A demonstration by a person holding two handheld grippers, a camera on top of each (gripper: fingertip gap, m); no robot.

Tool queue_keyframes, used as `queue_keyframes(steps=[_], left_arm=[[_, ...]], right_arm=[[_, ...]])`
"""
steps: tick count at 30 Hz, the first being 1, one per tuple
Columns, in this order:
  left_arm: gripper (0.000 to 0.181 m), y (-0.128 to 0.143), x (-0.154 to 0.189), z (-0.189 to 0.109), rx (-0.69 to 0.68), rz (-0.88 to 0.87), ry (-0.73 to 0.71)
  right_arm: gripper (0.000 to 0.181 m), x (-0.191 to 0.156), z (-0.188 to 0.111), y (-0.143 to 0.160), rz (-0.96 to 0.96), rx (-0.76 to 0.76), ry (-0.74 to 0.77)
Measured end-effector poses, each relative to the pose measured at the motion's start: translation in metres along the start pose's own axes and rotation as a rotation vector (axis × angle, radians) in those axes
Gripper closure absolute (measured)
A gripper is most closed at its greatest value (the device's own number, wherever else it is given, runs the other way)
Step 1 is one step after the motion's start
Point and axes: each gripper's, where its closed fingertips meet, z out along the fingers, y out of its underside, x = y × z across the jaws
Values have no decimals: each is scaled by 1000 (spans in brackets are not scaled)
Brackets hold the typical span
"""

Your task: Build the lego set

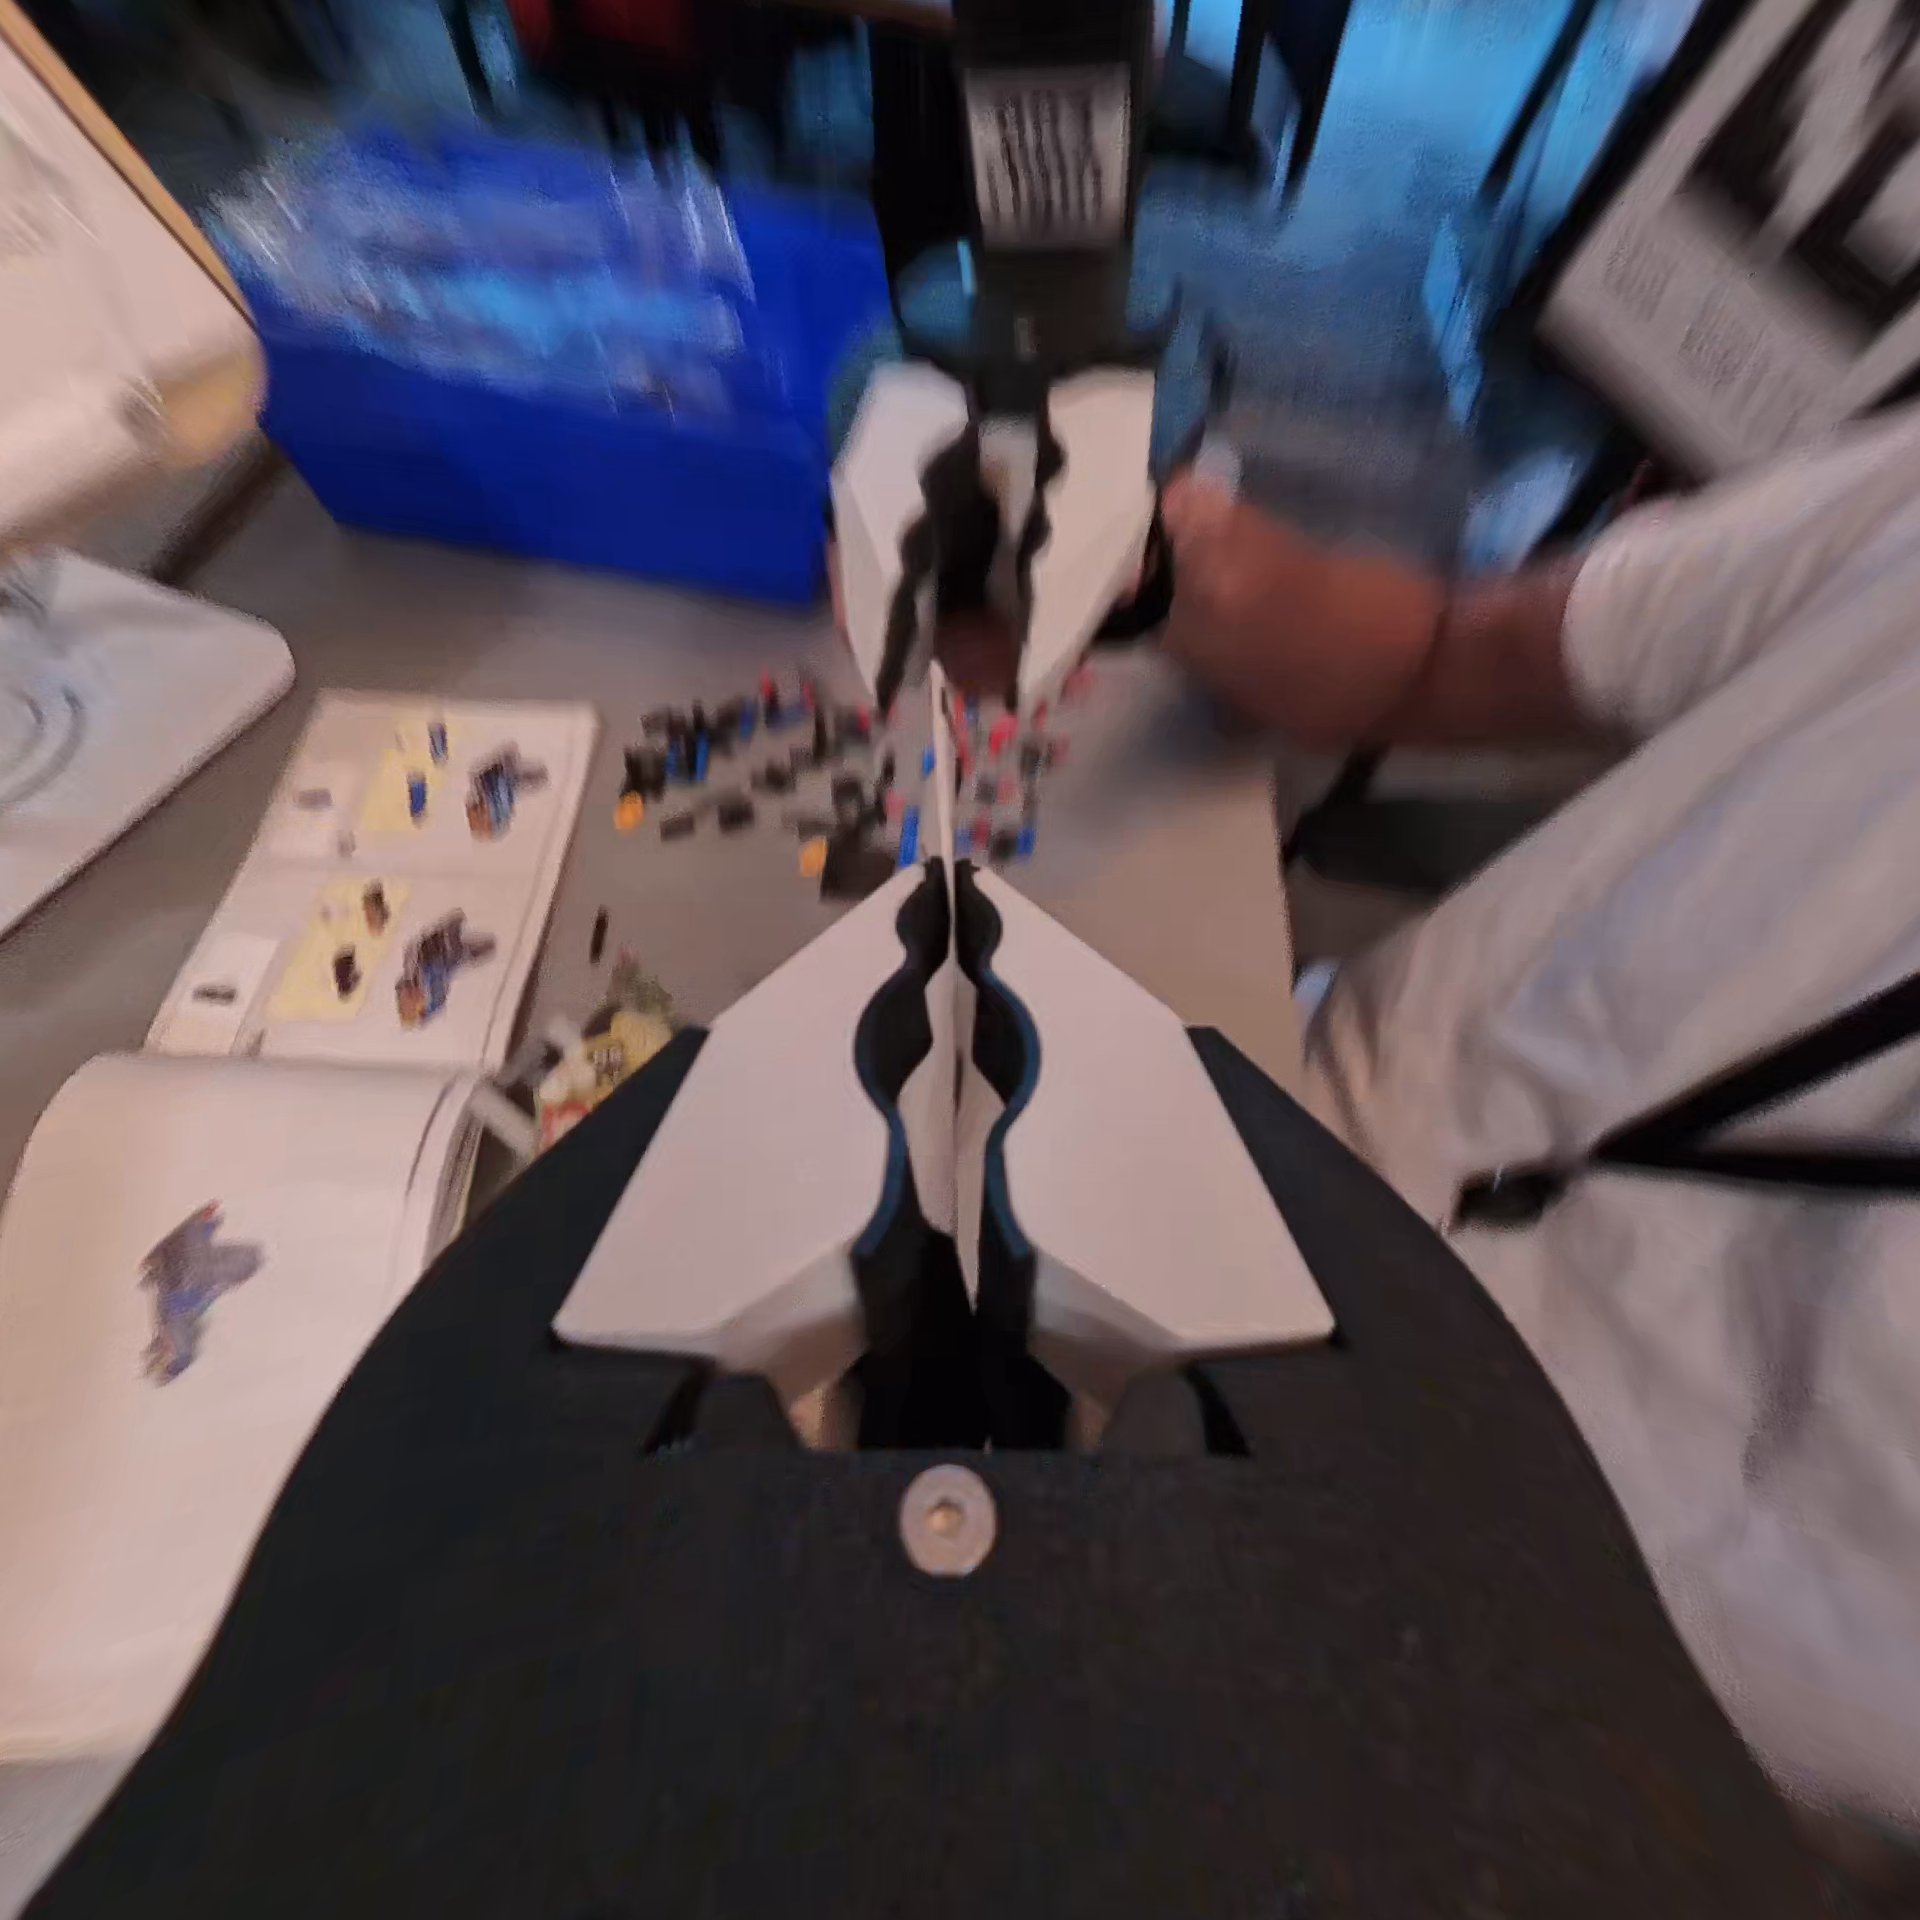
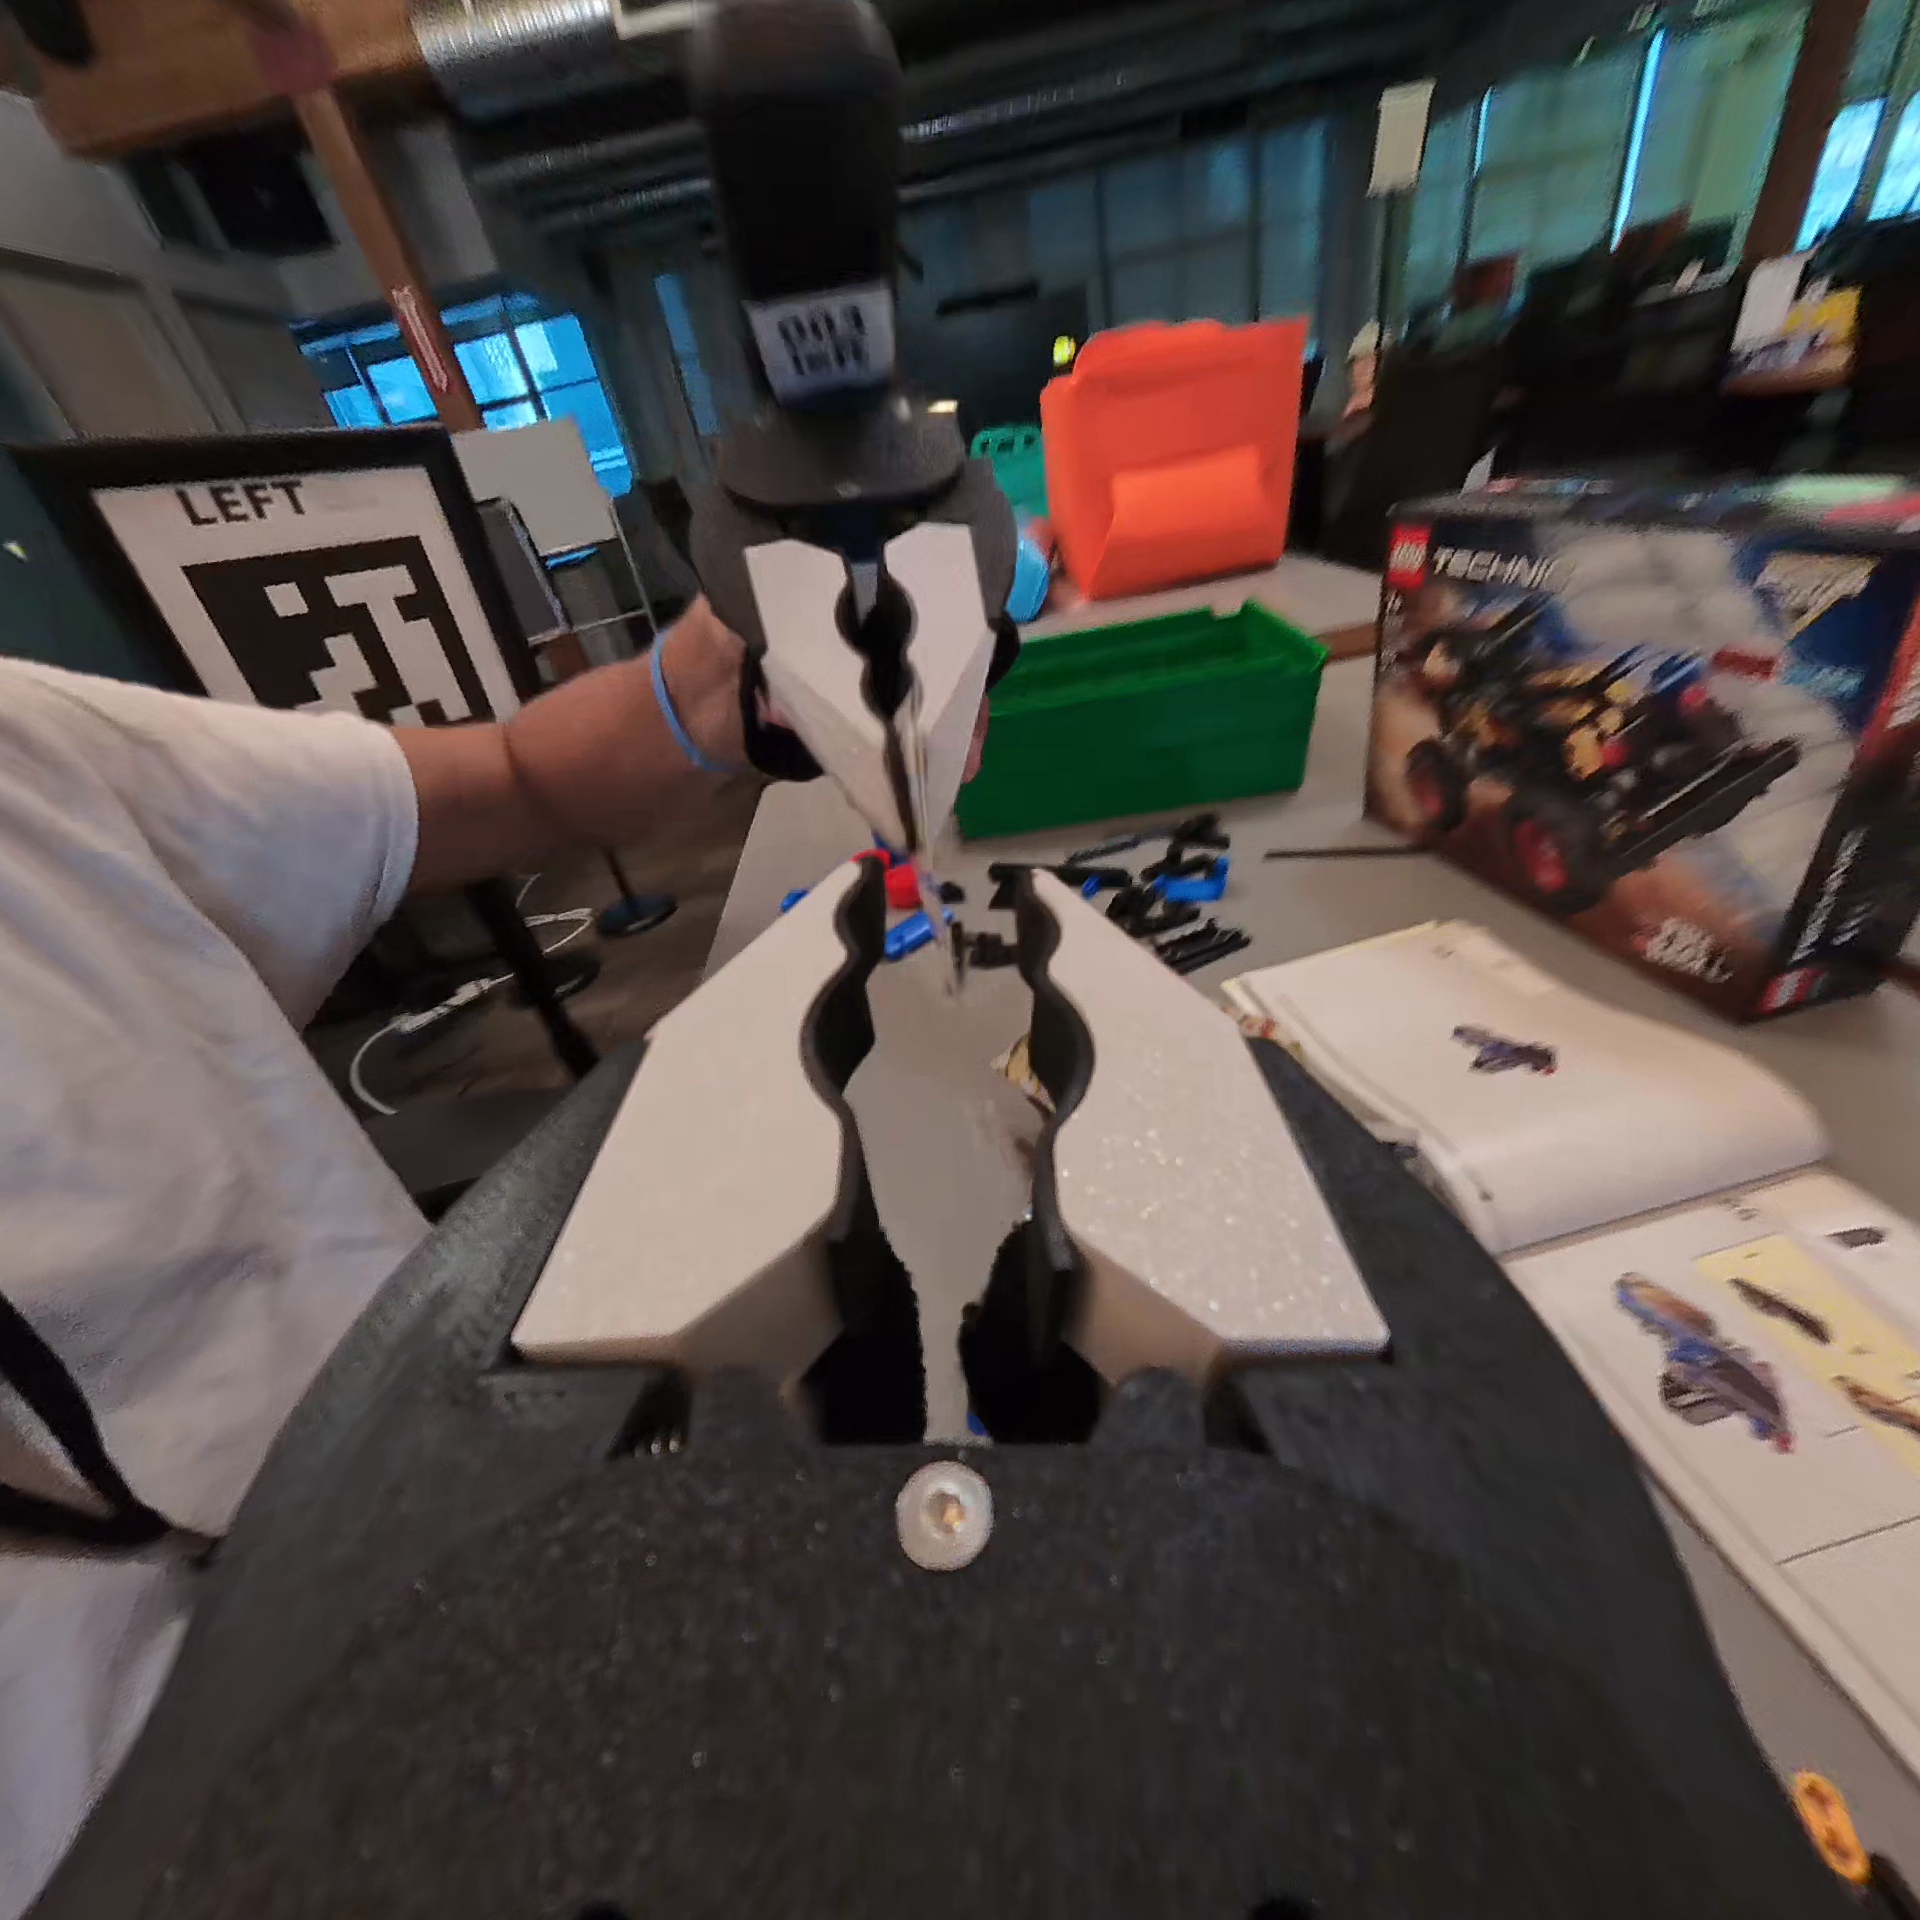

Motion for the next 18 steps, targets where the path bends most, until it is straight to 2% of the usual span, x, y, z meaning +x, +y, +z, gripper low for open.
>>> queue_keyframes(steps=[2,3,6,8,11,13,15,18], left_arm=[[181,-17,2,-21,259,-62,43],[181,-19,-3,-30,343,-90,28],[181,-10,2,-41,463,-127,91],[181,-3,4,-41,506,-156,122],[181,8,1,-33,501,-196,129],[181,19,-6,-28,440,-190,90],[161,27,-9,-24,385,-167,78],[155,34,1,-14,289,-136,144]], right_arm=[[153,2,-2,0,-46,-2,27],[151,1,-1,4,-58,-27,23],[146,-2,4,8,-13,-20,-30],[156,-8,6,7,25,14,-93],[181,-10,9,18,46,-31,-134],[181,-12,9,22,72,-57,-159],[181,-13,8,25,103,-87,-177],[181,-17,8,31,135,-128,-211]])
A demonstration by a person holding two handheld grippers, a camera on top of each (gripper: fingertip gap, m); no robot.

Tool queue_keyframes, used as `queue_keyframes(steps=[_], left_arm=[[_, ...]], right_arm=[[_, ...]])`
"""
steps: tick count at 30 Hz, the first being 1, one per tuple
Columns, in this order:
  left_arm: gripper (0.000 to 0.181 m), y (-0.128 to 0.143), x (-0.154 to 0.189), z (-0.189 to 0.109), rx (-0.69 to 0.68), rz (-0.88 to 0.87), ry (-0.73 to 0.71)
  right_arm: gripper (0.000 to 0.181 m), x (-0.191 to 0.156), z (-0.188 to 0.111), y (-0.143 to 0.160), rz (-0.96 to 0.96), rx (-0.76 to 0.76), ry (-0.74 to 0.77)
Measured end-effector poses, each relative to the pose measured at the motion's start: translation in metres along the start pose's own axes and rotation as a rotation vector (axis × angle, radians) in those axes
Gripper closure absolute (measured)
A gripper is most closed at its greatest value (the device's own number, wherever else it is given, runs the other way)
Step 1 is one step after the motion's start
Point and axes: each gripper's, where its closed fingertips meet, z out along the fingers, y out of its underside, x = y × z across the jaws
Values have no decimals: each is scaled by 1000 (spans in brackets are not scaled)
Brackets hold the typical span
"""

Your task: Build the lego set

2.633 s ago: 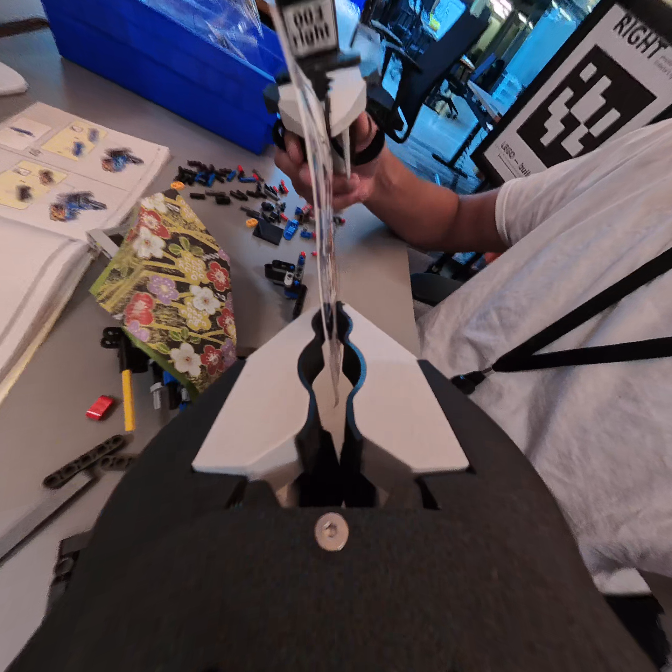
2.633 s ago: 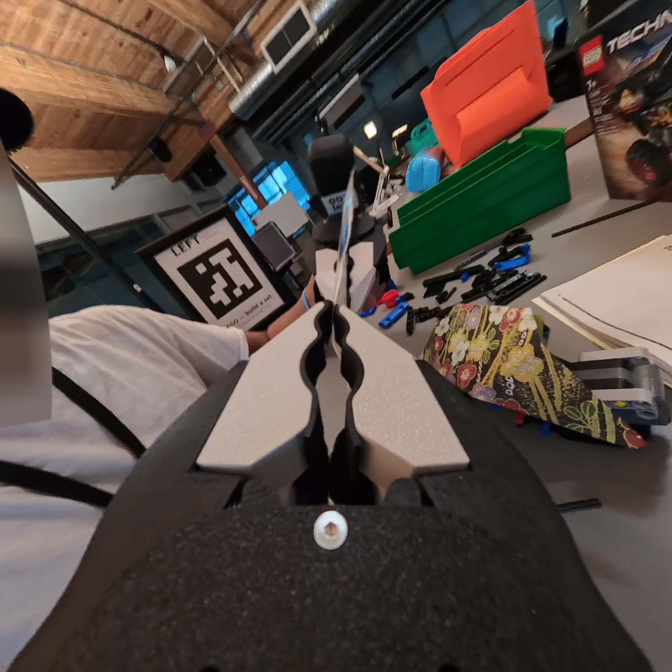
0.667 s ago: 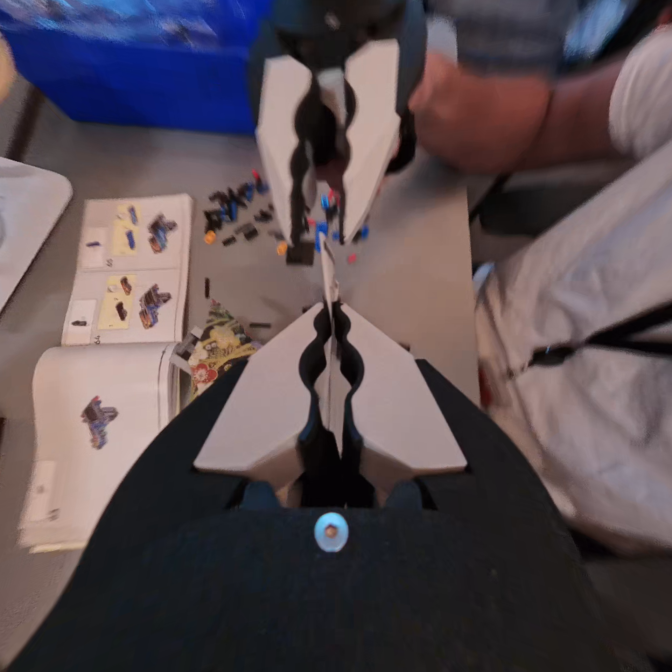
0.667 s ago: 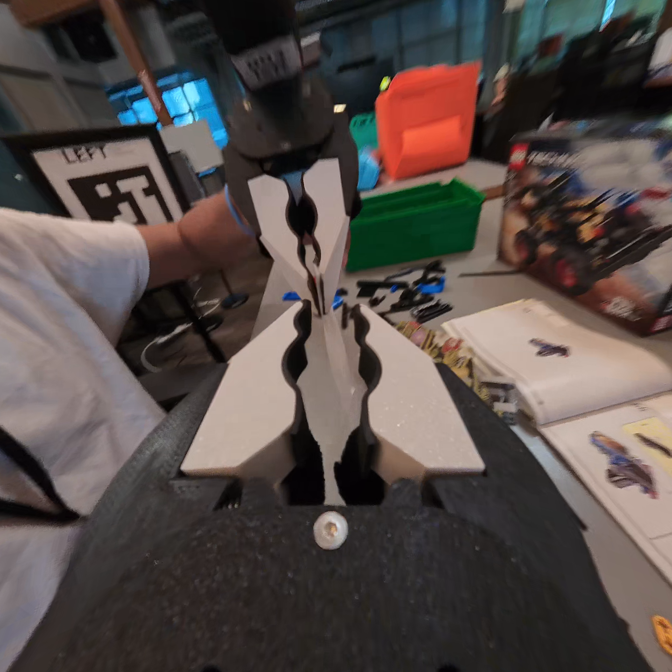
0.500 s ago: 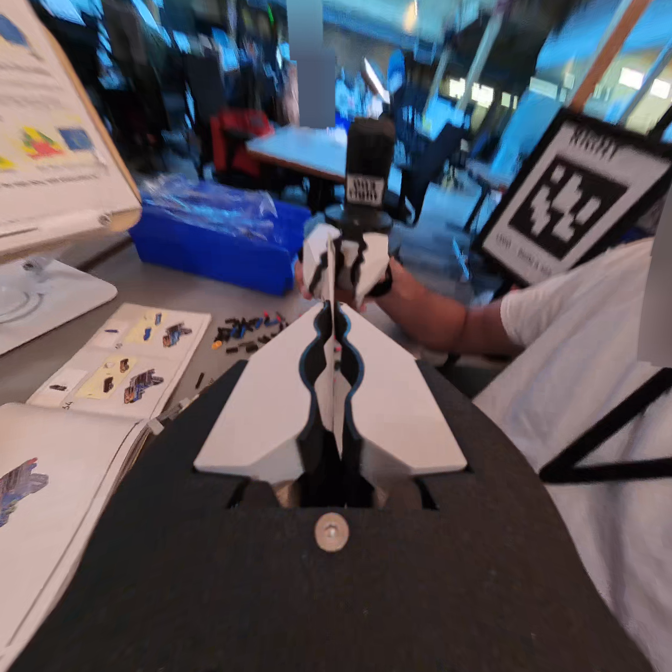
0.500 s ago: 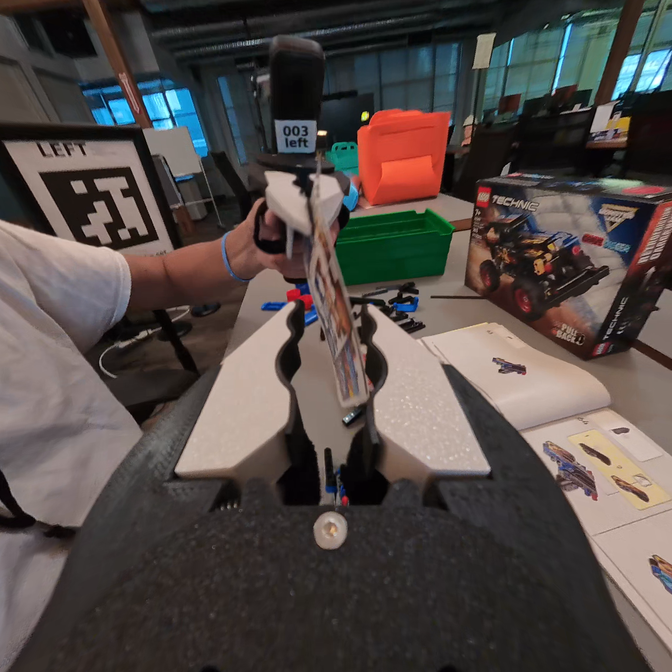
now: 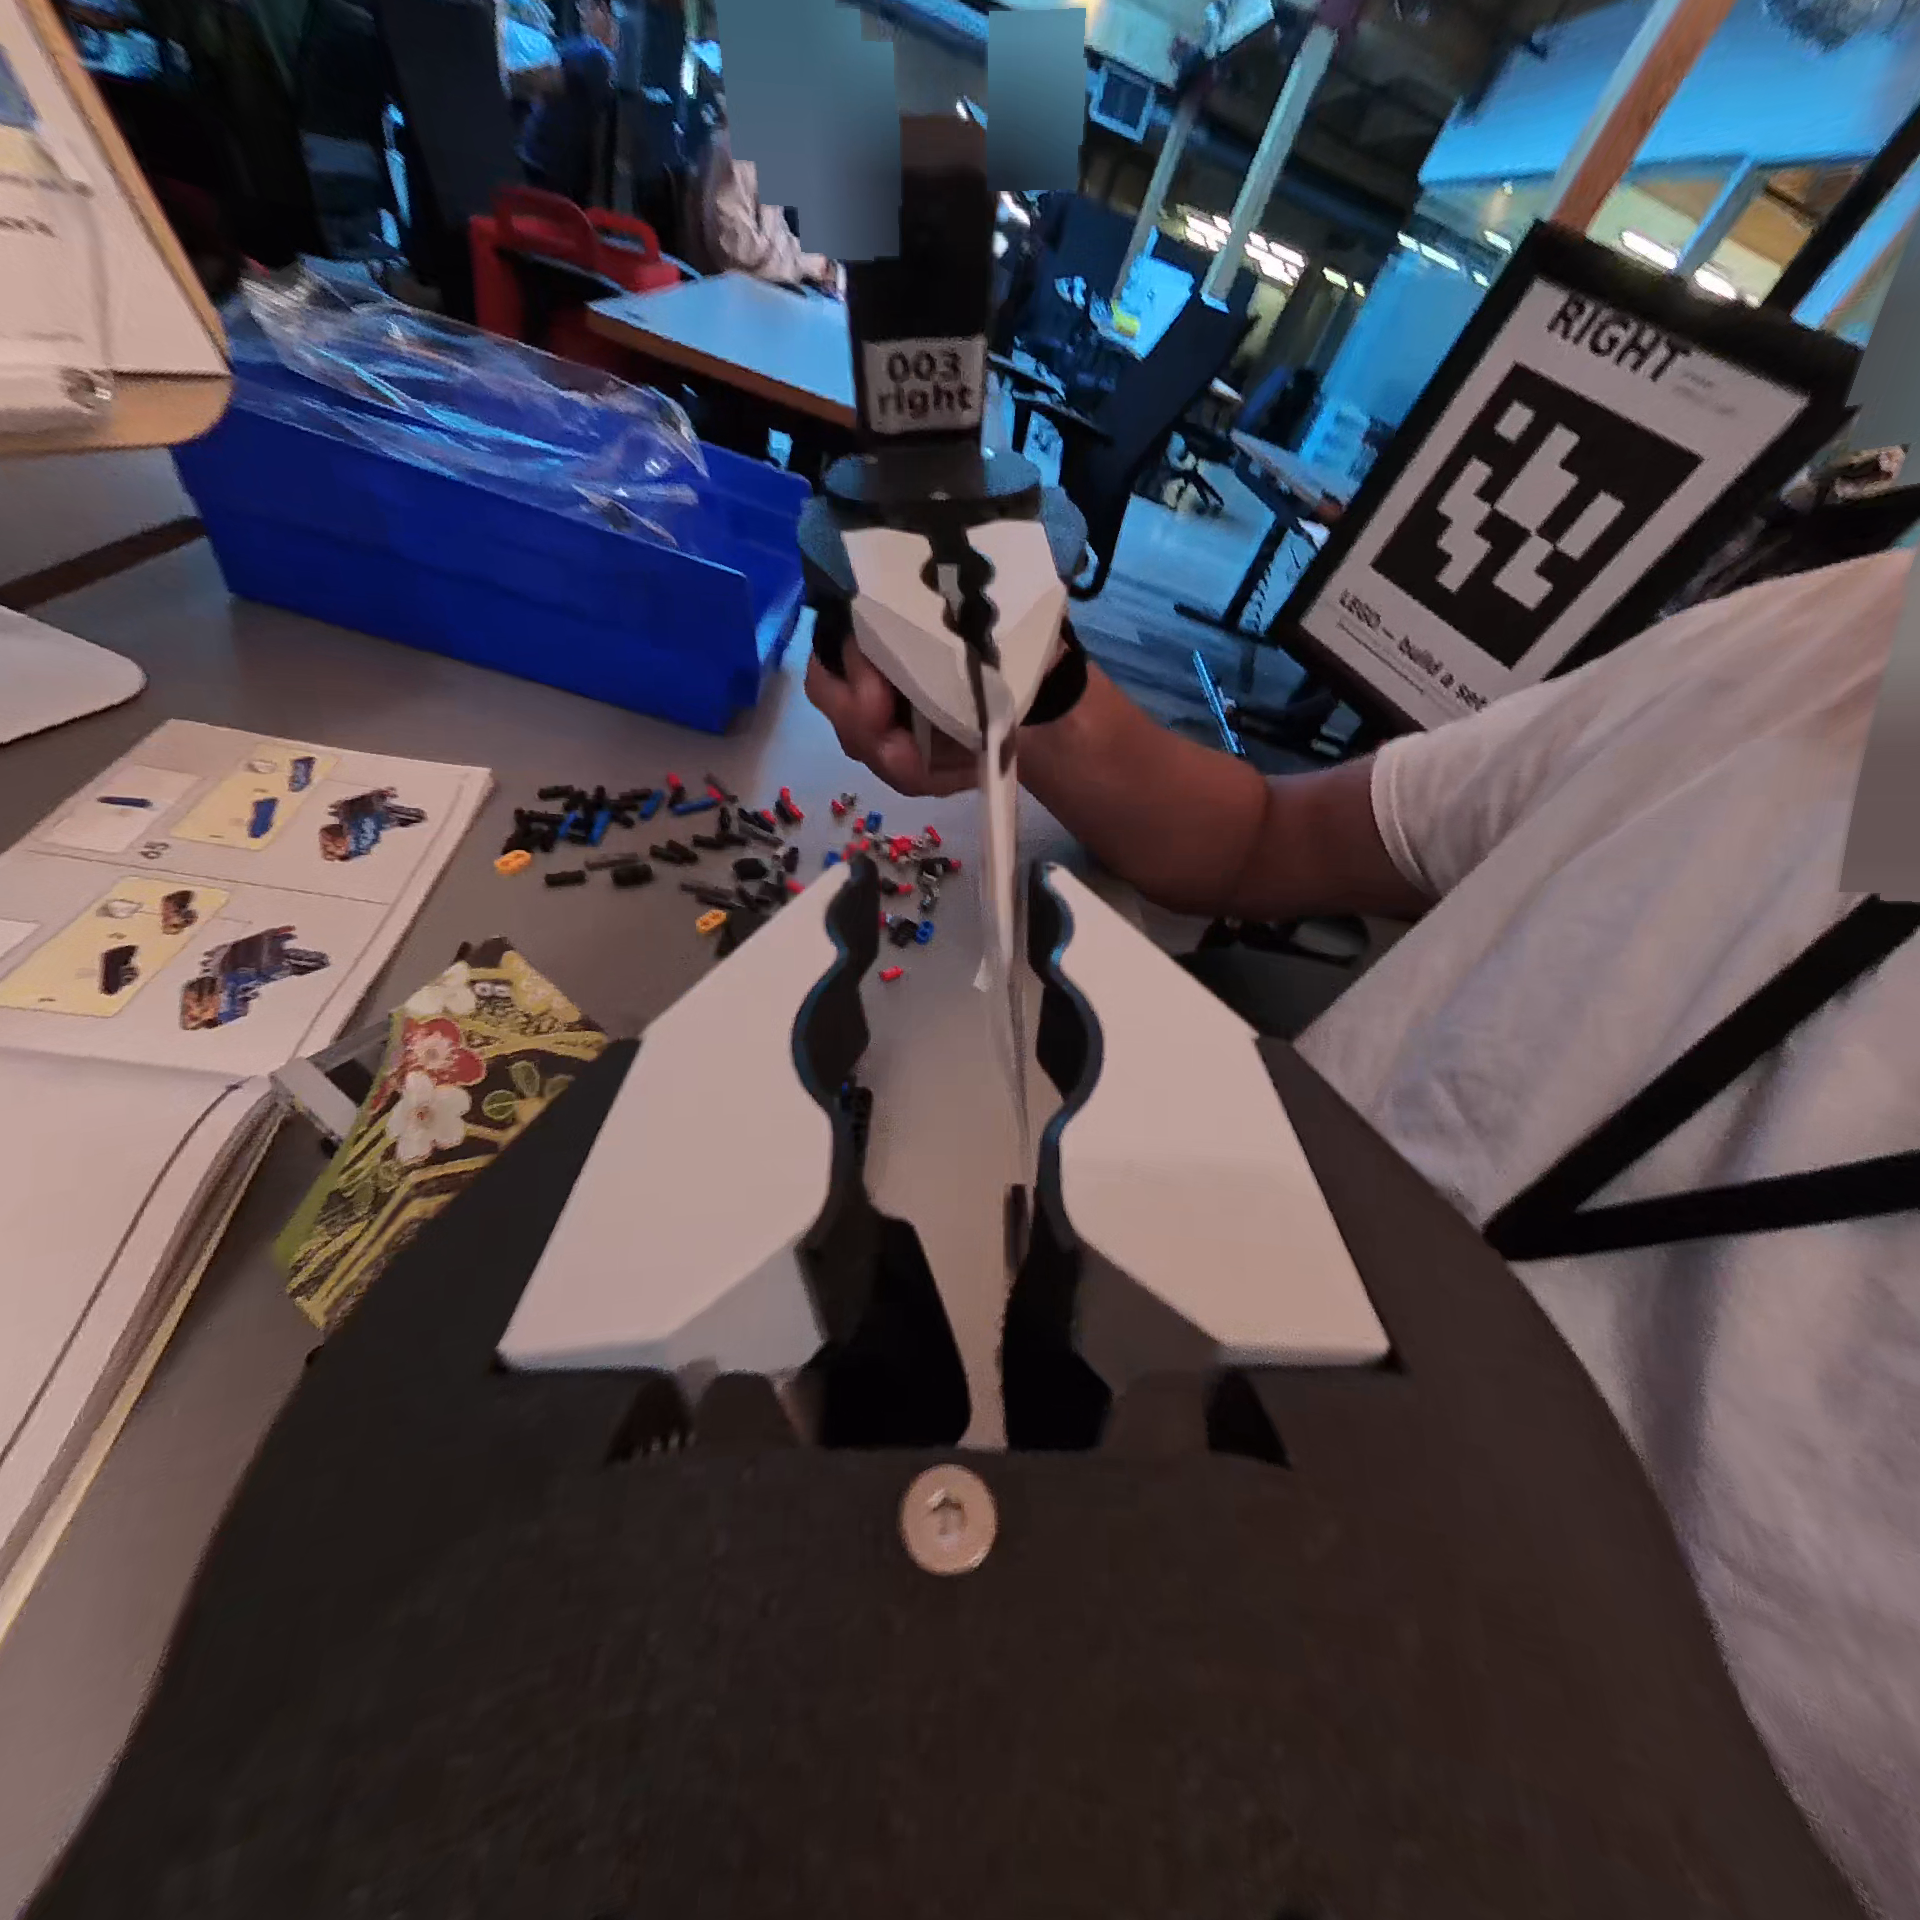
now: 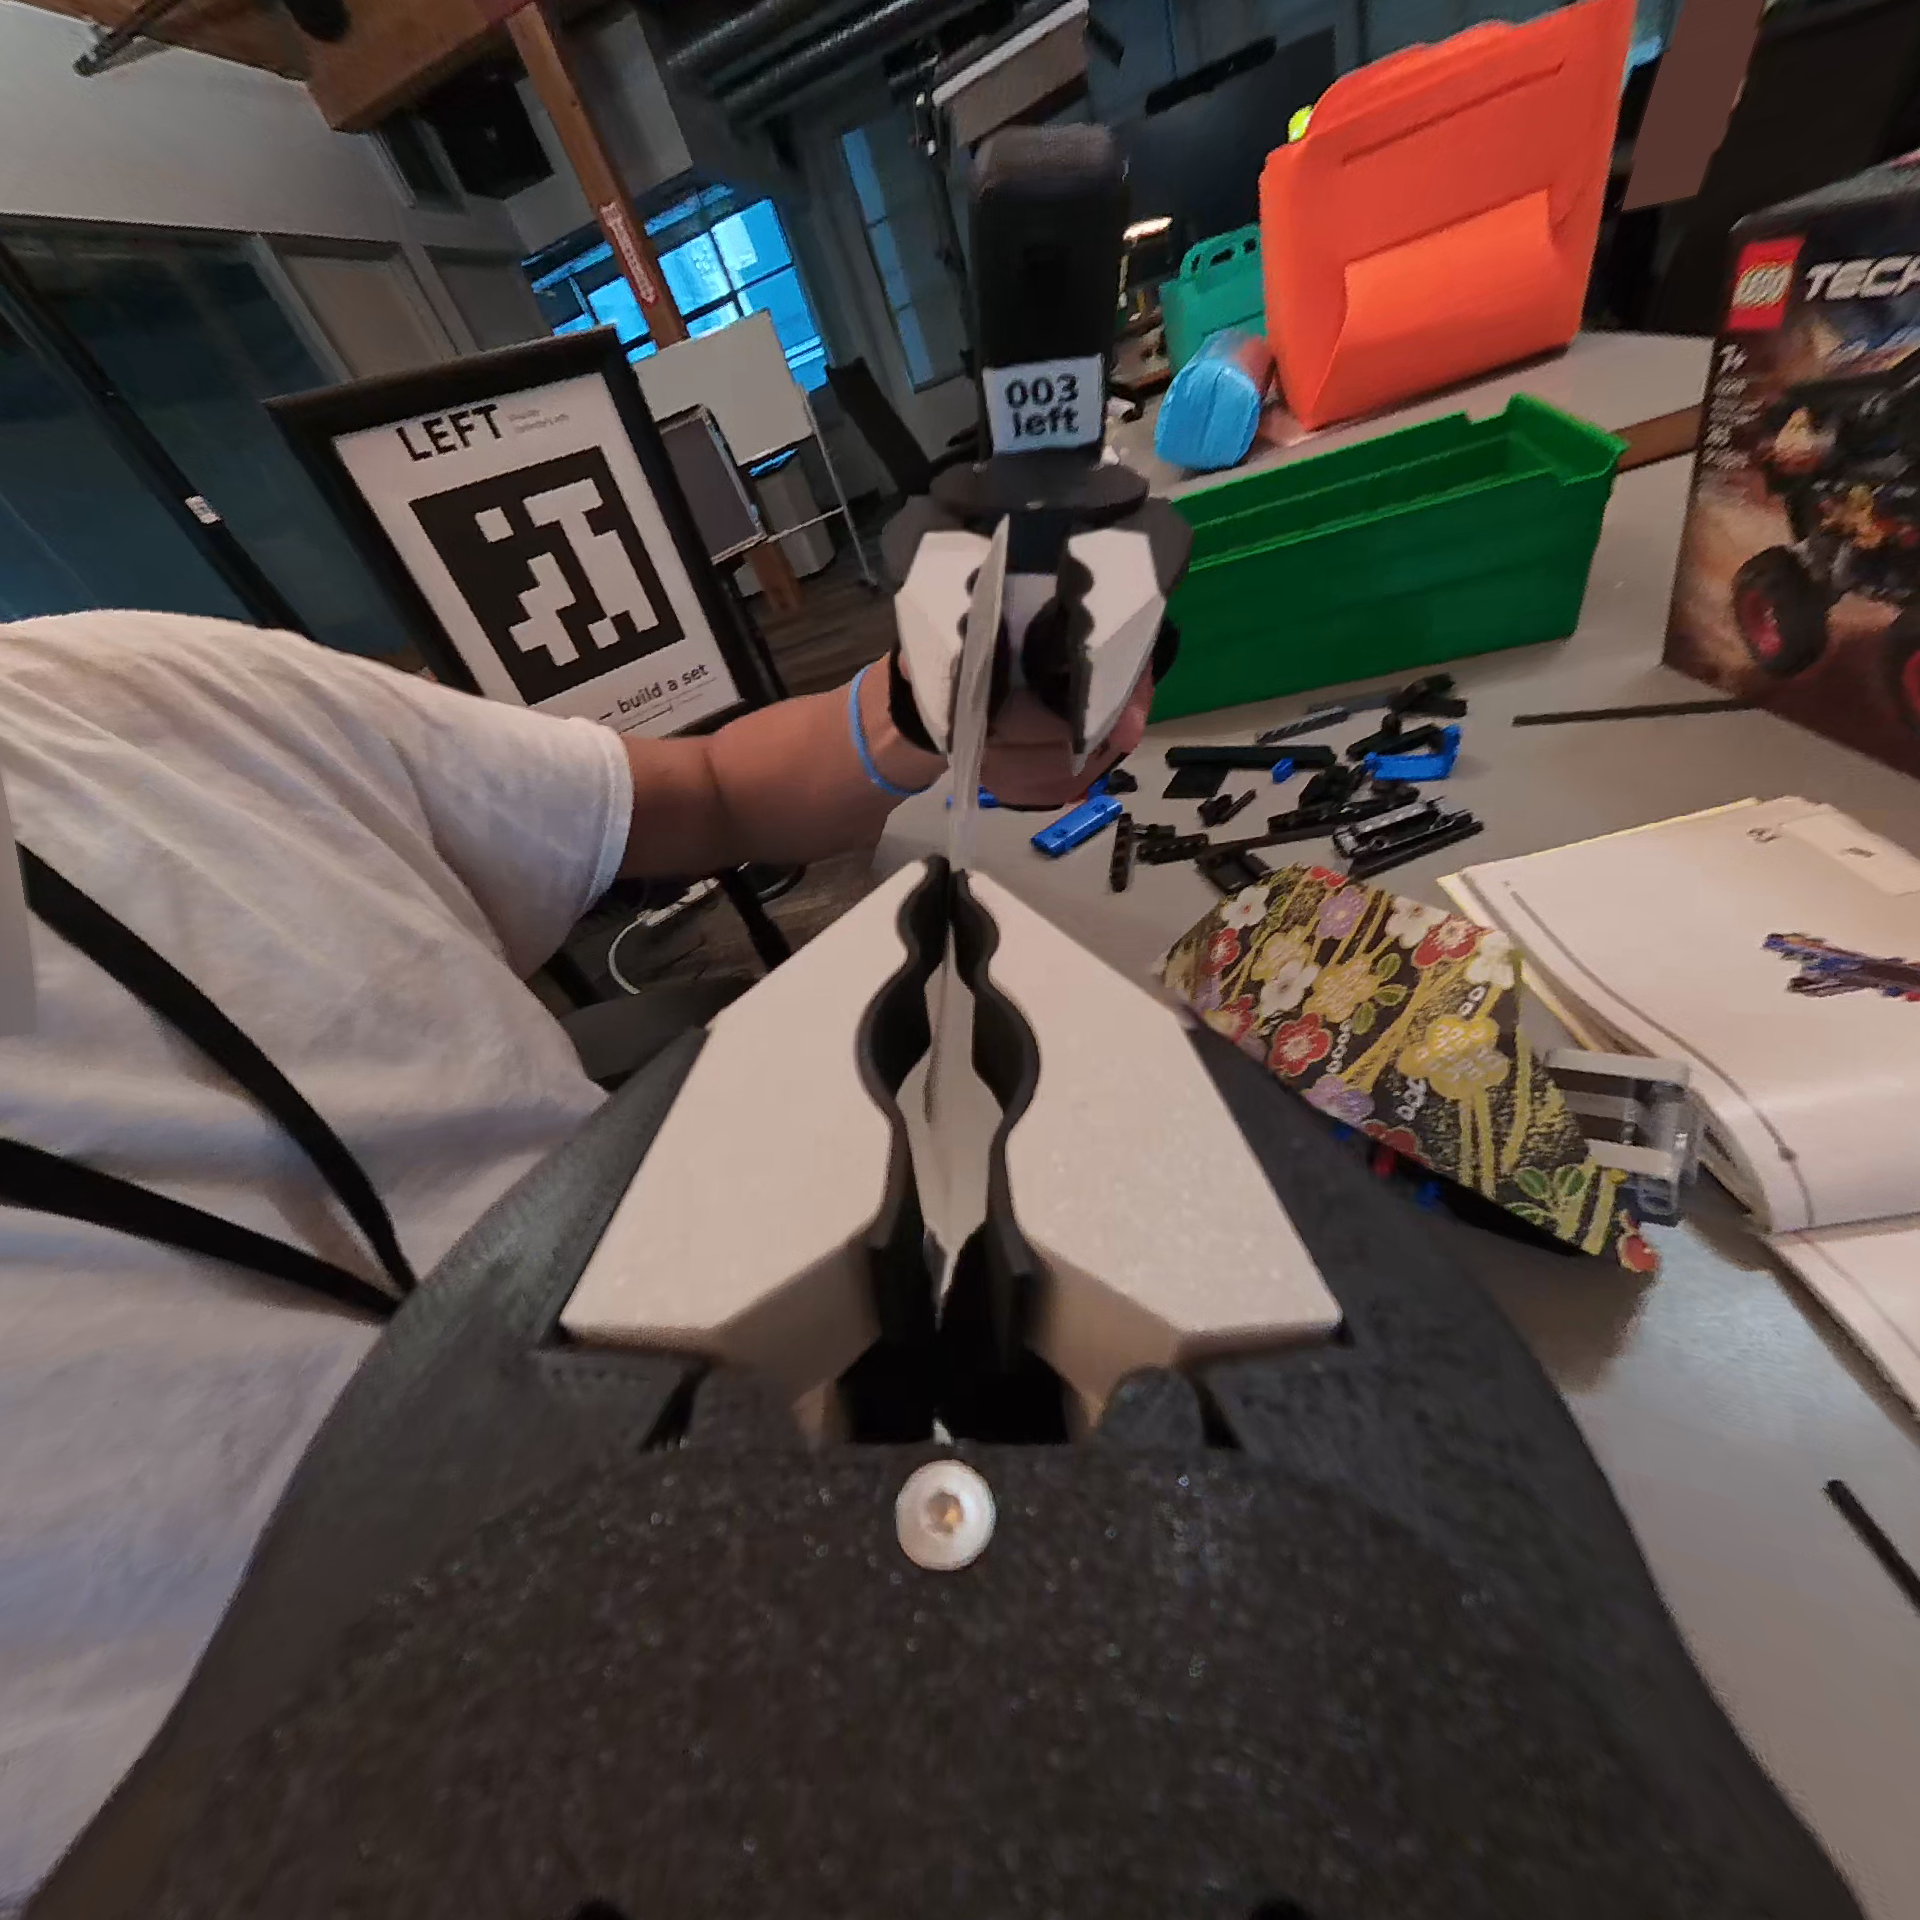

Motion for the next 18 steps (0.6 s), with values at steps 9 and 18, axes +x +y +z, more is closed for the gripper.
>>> queue_keyframes(steps=[9,18], left_arm=[[181,8,-2,15,-70,49,34],[181,-1,-31,9,150,-46,-68]], right_arm=[[181,12,2,17,47,-94,48],[156,22,-19,-35,-434,108,488]])
